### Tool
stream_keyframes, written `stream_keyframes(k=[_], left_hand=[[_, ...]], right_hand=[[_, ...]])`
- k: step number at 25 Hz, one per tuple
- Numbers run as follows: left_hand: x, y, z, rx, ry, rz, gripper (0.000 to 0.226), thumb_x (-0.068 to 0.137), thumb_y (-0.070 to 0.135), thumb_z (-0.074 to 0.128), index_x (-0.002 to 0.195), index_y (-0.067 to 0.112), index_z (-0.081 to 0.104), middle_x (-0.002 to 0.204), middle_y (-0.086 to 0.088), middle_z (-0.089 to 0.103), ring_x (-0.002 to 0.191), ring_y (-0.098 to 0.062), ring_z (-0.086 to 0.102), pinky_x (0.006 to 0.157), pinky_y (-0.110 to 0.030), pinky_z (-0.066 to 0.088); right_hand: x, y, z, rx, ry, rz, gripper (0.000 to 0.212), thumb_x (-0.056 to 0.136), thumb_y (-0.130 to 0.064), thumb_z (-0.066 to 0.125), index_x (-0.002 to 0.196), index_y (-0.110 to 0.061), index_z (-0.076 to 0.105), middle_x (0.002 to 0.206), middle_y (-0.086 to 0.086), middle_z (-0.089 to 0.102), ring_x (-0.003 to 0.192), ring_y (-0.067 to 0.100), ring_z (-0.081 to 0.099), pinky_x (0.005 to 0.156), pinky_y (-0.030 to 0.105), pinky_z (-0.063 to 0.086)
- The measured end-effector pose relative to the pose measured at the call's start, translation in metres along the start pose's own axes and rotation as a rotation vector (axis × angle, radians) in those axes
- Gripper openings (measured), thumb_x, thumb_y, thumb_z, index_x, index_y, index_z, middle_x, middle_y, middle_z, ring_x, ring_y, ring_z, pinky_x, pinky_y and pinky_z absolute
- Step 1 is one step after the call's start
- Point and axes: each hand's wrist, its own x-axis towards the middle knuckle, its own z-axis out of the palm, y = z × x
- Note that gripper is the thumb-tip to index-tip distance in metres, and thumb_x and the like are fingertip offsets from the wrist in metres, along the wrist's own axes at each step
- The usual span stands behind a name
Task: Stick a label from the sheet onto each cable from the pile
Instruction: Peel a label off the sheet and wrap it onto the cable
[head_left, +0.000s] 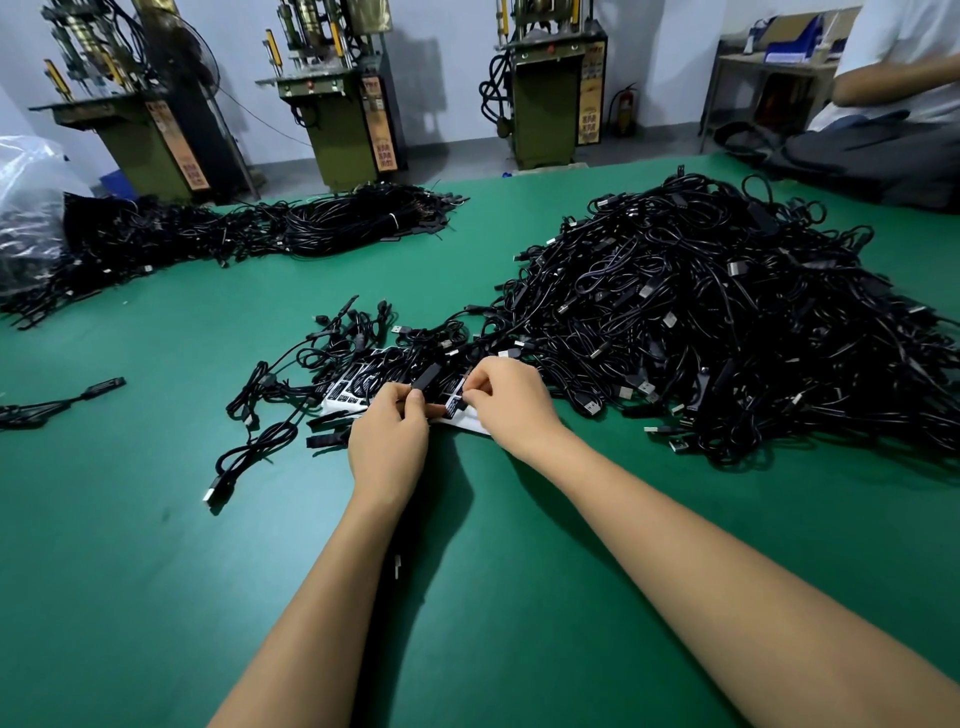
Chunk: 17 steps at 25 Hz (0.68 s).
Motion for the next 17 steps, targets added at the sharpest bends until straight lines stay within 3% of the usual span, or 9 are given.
stream_keyframes(k=[5, 11, 14, 17], left_hand=[[-0.001, -0.001, 0.0, -0.041, -0.02, 0.006, 0.016, 0.098, 0.029, 0.044, 0.085, 0.027, 0.054, 0.076, 0.021, 0.071, 0.074, -0.011, 0.063, 0.066, -0.029, 0.043], [-0.005, 0.011, -0.001, -0.225, -0.068, 0.044, 0.017, 0.095, 0.018, 0.051, 0.086, 0.019, 0.064, 0.075, 0.006, 0.073, 0.06, -0.01, 0.058, 0.063, -0.03, 0.049], [-0.014, 0.025, 0.008, -0.439, -0.23, 0.023, 0.017, 0.093, 0.01, 0.054, 0.084, 0.014, 0.067, 0.072, 0.003, 0.07, 0.049, -0.006, 0.04, 0.05, -0.023, 0.034], [-0.029, 0.036, 0.021, -0.587, -0.444, -0.001, 0.019, 0.093, 0.002, 0.053, 0.087, 0.013, 0.068, 0.069, 0.001, 0.069, 0.048, -0.007, 0.034, 0.042, -0.014, 0.028]], right_hand=[[-0.013, 0.018, -0.038, 0.721, -0.013, 0.217, 0.011, 0.089, 0.0, 0.061, 0.086, -0.01, 0.066, 0.075, -0.001, 0.062, 0.068, 0.009, 0.055, 0.06, 0.017, 0.046], [-0.027, 0.06, -0.071, 1.352, 0.005, 0.492, 0.017, 0.091, 0.005, 0.056, 0.095, -0.008, 0.066, 0.075, 0.002, 0.071, 0.067, 0.009, 0.064, 0.056, 0.019, 0.048], [-0.031, 0.07, -0.073, 1.487, -0.021, 0.479, 0.017, 0.09, 0.001, 0.055, 0.095, -0.009, 0.067, 0.078, 0.003, 0.071, 0.066, 0.01, 0.064, 0.052, 0.018, 0.047], [-0.033, 0.071, -0.07, 1.484, -0.025, 0.449, 0.015, 0.087, 0.0, 0.059, 0.093, -0.01, 0.068, 0.077, 0.003, 0.071, 0.062, 0.009, 0.062, 0.049, 0.017, 0.045]])
